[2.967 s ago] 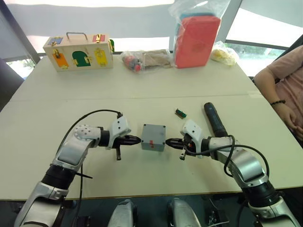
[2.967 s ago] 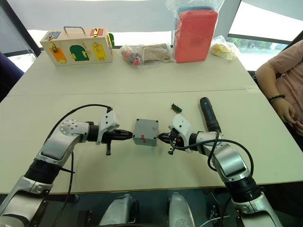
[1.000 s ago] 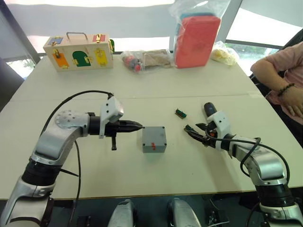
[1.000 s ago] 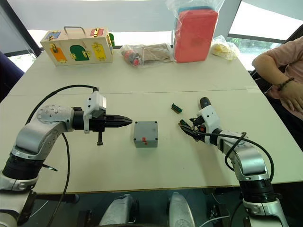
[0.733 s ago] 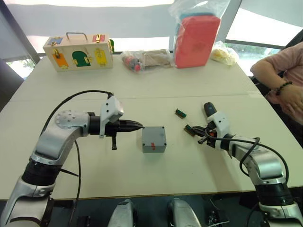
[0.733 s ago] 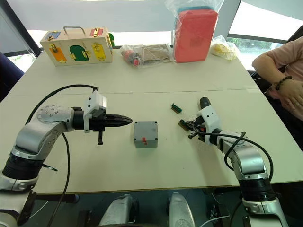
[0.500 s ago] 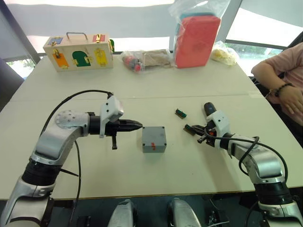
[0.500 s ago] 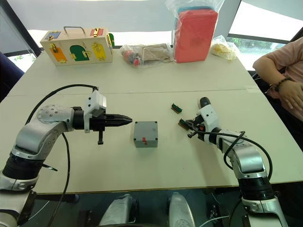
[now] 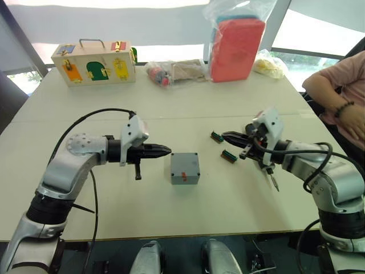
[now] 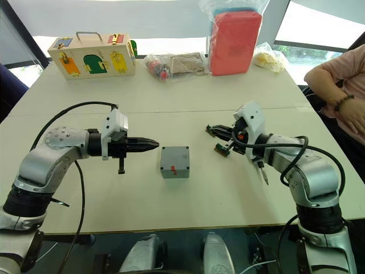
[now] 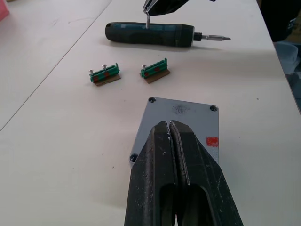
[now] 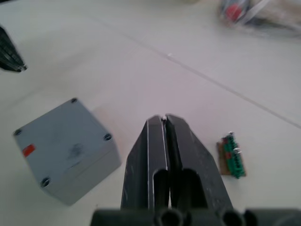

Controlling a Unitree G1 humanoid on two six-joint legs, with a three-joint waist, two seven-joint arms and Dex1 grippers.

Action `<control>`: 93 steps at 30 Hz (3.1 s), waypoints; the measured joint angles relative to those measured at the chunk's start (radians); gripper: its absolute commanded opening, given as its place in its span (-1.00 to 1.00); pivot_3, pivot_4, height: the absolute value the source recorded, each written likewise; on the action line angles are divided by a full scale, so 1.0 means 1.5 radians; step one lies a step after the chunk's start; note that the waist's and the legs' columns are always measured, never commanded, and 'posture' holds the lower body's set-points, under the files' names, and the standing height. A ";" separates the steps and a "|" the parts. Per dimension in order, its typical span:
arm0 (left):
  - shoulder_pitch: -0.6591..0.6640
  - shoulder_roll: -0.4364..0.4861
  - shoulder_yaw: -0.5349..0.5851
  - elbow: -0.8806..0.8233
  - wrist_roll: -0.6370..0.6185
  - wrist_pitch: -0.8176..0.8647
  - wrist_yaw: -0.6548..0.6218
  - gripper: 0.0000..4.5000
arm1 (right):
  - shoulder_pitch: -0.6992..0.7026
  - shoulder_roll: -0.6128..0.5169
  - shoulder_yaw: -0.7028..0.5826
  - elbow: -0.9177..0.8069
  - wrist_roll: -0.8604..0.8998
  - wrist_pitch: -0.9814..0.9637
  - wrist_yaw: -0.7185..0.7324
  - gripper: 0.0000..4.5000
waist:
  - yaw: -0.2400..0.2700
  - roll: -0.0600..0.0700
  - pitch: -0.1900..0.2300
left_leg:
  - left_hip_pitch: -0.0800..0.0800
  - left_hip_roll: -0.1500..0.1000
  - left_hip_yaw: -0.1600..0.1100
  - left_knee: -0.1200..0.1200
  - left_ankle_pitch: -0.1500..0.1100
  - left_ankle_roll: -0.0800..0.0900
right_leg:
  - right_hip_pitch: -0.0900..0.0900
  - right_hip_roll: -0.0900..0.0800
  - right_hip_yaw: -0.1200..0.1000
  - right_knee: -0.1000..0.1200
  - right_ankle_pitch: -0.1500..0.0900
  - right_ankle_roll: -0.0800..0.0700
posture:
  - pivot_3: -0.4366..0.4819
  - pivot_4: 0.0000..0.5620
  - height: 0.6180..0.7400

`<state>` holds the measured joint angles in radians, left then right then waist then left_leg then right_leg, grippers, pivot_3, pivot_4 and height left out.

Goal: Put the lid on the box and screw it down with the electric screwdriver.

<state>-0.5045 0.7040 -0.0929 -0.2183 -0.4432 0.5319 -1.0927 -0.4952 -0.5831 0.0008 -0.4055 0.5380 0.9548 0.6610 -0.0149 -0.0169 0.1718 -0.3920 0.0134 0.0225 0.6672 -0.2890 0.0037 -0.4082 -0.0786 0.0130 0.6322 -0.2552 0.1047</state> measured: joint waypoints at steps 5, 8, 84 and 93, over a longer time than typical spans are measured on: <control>0.002 0.000 0.000 -0.001 0.000 0.000 0.010 -1.00 | -0.029 0.023 0.076 0.027 -0.011 0.009 -0.003 -0.99 | 0.004 0.000 0.000 | -0.001 -0.001 0.000 0.000 0.000 0.000 | 0.000 -0.001 0.000 0.000 0.000 0.000 | -0.05 -0.47 0.83; 0.014 0.000 0.001 -0.007 0.000 0.000 0.017 -1.00 | -0.029 0.021 0.089 0.044 -0.021 -0.001 0.001 -0.99 | 0.002 0.000 0.000 | -0.001 -0.002 0.001 0.000 0.000 0.000 | 0.000 -0.002 0.001 0.000 0.000 0.000 | -0.05 -0.47 0.83; -0.004 -0.060 -0.015 -0.031 -0.013 -0.003 0.028 -1.00 | -0.123 -0.287 0.019 0.141 -0.051 0.229 0.057 0.49 | 0.000 0.001 0.001 | -0.001 -0.001 0.001 0.000 0.000 0.000 | -0.001 -0.002 0.001 -0.001 -0.001 -0.002 | -0.05 -0.47 0.83; -0.007 -0.085 -0.031 -0.026 -0.009 -0.031 0.027 -1.00 | -0.230 -0.290 0.172 0.363 -0.096 0.268 0.106 0.49 | 0.000 0.002 0.002 | -0.001 -0.001 0.002 0.000 0.000 0.000 | -0.001 -0.001 0.002 -0.001 0.000 0.000 | -0.05 -0.47 0.83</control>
<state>-0.5156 0.5760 -0.1387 -0.2567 -0.4566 0.4859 -1.0529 -0.8409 -1.0187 0.2591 0.1396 0.3940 1.3562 0.8202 -0.0145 -0.0140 0.1741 -0.3937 0.0123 0.0254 0.6670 -0.2890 0.0038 -0.4101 -0.0801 0.0153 0.6306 -0.2554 0.1041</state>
